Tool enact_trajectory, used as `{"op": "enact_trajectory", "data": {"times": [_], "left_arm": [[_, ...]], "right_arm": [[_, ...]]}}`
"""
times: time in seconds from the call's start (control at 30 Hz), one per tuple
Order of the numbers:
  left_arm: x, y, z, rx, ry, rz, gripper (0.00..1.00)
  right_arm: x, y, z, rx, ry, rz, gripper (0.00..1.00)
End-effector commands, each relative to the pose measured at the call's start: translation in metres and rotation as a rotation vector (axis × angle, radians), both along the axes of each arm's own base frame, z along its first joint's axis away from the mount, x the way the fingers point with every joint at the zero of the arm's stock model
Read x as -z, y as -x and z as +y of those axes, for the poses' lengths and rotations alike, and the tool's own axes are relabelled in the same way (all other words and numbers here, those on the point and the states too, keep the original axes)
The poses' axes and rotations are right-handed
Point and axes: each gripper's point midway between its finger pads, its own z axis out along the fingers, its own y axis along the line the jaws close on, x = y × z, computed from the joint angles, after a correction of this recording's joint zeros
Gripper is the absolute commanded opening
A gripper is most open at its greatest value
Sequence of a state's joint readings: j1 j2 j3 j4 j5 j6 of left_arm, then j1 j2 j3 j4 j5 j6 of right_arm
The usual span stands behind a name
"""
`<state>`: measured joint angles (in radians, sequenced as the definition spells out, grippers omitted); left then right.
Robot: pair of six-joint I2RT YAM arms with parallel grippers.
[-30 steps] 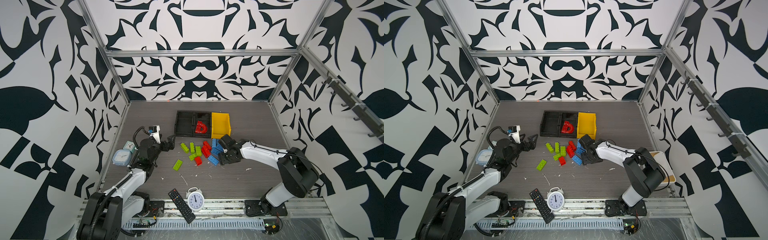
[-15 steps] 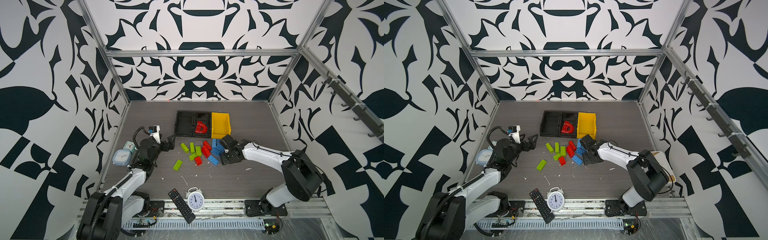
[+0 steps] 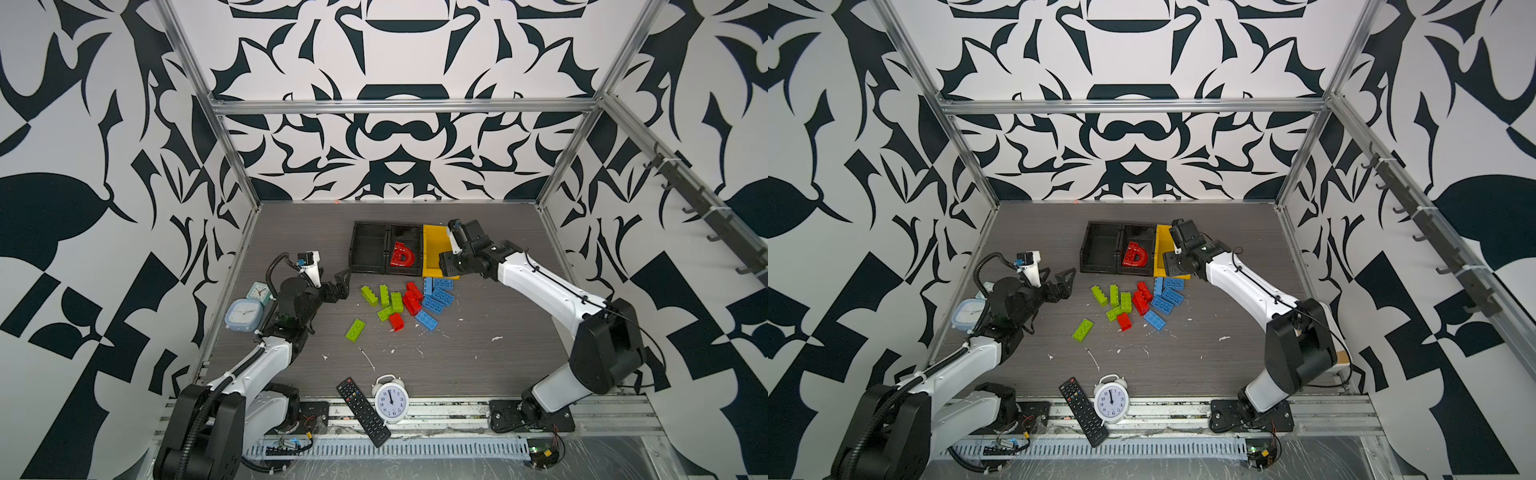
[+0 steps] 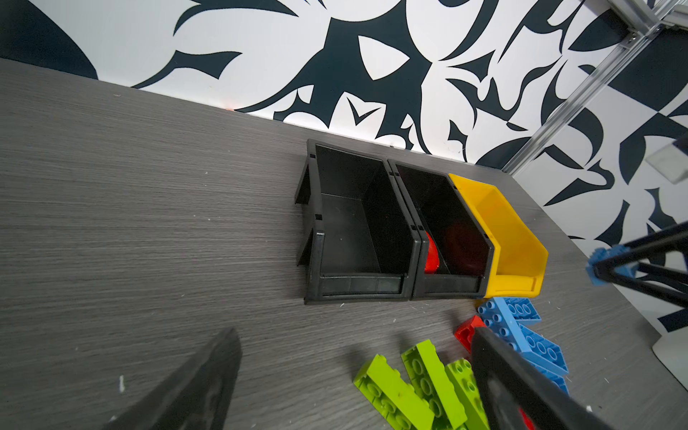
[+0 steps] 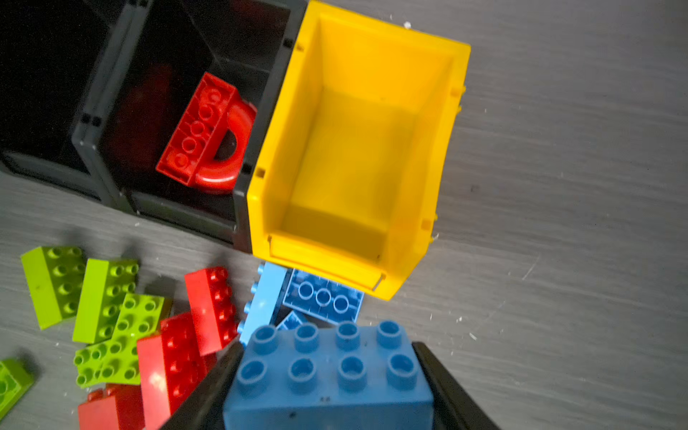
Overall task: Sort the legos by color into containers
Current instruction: 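Lift the blue brick with the right gripper and drop it into the yellow bin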
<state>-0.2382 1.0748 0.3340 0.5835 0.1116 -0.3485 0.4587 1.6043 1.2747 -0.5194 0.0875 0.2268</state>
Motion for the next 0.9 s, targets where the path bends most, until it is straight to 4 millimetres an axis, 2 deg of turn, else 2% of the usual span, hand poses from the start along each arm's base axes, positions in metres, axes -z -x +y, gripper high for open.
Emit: {"op": "enact_trajectory", "data": {"times": [0.0, 0.2, 0.37, 0.6, 0.87], "left_arm": [[0.005, 0.001, 0.001, -0.007, -0.003, 0.001, 0.99], [0.006, 0.000, -0.001, -0.001, -0.001, 0.005, 0.99], [0.006, -0.001, 0.000, -0.002, 0.001, 0.006, 0.99], [0.004, 0.000, 0.000, -0.004, 0.001, 0.002, 0.99], [0.004, 0.000, -0.001, 0.002, 0.009, 0.007, 0.99]], "right_arm": [[-0.016, -0.031, 0.006, -0.048, -0.024, -0.069, 0.53], [-0.001, -0.067, 0.004, -0.047, -0.010, -0.050, 0.53], [0.009, -0.083, 0.007, -0.048, -0.001, -0.044, 0.56], [0.021, -0.089, 0.009, -0.053, 0.005, -0.018, 0.59], [0.009, -0.086, 0.010, -0.053, -0.011, -0.027, 0.74]]}}
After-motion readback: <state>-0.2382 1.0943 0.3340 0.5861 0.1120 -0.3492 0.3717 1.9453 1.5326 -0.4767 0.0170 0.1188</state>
